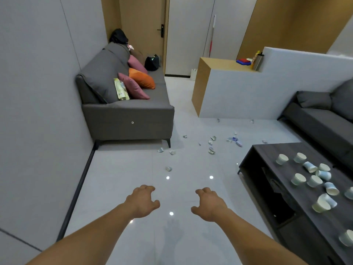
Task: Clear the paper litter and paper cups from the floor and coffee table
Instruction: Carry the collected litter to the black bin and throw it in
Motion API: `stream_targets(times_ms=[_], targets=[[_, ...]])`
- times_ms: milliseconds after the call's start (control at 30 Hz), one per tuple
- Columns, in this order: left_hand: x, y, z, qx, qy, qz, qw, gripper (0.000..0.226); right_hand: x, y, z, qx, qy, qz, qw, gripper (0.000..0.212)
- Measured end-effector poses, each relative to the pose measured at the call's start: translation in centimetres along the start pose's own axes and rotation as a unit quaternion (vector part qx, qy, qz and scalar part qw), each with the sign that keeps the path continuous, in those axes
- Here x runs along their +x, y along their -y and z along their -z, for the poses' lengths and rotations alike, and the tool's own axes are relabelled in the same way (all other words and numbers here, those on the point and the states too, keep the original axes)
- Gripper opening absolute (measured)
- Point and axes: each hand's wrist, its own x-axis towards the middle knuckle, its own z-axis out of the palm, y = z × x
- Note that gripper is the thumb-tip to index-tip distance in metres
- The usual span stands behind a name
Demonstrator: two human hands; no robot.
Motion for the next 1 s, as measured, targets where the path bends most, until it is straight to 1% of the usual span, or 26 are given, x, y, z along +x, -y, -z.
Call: stream_targets(times_ms=[100, 200, 400, 533, 733, 833, 1000], targets=[[5.6, -0.4, 3.9, 0.007, -0.015, -0.002, 1.000, 0.068, 5.5, 0.5, 2.4, 0.013, -0.009, -0.006, 1.000, 0.069], [10.2, -1.2, 6.0, 0.016, 0.005, 0.006, 1.000, 0.069, 10.2, 0.2, 3.9, 0.021, 0.014, -0.005, 1.000, 0.071], [22.4, -4.6, 9.2, 0.020, 0.018, 0.025, 0.999, 0.069, 23.1, -3.2, 8.5, 0.026, 0.035, -0.005, 0.999, 0.069], [29.8, -7.8, 11.8, -0.009, 0.008, 0.054, 0.998, 0.067, 31.7, -6.5, 13.3, 0.020, 0.035, 0.001, 0.999, 0.067], [38.7, -11.2, 15.3, -0.051, -0.012, 0.089, 0.995, 0.065, 41.8, -8.5, 20.2, -0.008, 0.034, 0.030, 0.999, 0.067], [42.6, -11.4, 15.8, -0.066, 0.009, 0.099, 0.993, 0.066, 46.2, -8.0, 21.7, -0.020, 0.056, 0.045, 0.997, 0.068], [51.5, -9.4, 17.9, -0.079, 0.026, 0.119, 0.989, 0.068, 55.2, -6.0, 24.0, -0.040, 0.078, 0.065, 0.994, 0.070]])
